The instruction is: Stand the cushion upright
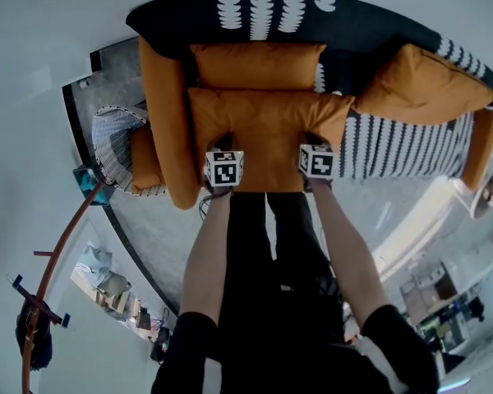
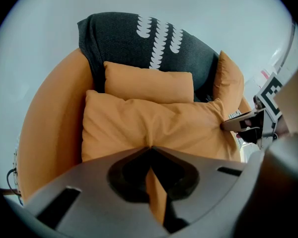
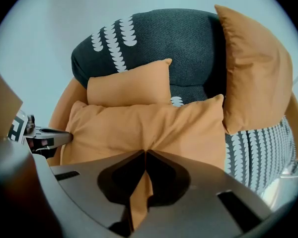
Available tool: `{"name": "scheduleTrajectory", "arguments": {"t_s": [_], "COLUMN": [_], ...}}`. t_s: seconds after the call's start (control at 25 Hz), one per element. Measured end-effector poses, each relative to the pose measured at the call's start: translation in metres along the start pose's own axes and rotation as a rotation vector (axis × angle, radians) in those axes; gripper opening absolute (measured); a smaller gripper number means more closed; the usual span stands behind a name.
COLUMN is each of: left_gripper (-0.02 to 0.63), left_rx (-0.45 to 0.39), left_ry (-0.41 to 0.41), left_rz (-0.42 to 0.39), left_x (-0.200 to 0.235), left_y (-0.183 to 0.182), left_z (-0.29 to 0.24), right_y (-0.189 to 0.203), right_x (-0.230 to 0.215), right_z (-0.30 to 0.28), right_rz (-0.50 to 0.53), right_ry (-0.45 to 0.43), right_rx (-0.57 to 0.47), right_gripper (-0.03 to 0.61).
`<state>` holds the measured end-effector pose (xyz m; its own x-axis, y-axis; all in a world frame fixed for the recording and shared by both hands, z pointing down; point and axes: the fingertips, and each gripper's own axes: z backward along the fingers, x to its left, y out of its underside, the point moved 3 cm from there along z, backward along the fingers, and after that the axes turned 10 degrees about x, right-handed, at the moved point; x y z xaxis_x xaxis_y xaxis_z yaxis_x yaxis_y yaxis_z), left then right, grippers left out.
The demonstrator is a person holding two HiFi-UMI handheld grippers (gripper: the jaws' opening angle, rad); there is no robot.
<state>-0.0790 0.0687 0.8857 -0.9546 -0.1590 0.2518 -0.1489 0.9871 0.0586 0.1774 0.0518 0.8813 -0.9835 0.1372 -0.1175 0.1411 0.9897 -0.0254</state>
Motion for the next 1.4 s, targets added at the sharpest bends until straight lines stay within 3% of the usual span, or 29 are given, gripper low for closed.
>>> {"name": "scheduleTrajectory", "arguments": {"t_s": [0.8, 1.16, 1.4], "left_gripper": [0.002, 0.000, 0.000], "left_rx": [-0.047, -0.066, -0.103], "left_ry": [0.017, 0.028, 0.024], "left_rz": [0.062, 0.030, 0.018], "left_x": [-0.016, -0.028, -0.033], "left_y": [0.025, 0.037, 0.035], "left_z": [0.042, 0.066, 0.081], "right_y": [0.030, 0.048, 0.033], "right_x": [0.006, 0.004, 0.010], "right_z": [0.033, 0.052, 0.075], "right_rz": [-0.005, -0.005, 0.036], "right_ry": [-0.041, -0.063, -0.090], "right_rx": [-0.009, -0.026, -0.060], "right_gripper": [-0.002, -0.003, -0.003]}}
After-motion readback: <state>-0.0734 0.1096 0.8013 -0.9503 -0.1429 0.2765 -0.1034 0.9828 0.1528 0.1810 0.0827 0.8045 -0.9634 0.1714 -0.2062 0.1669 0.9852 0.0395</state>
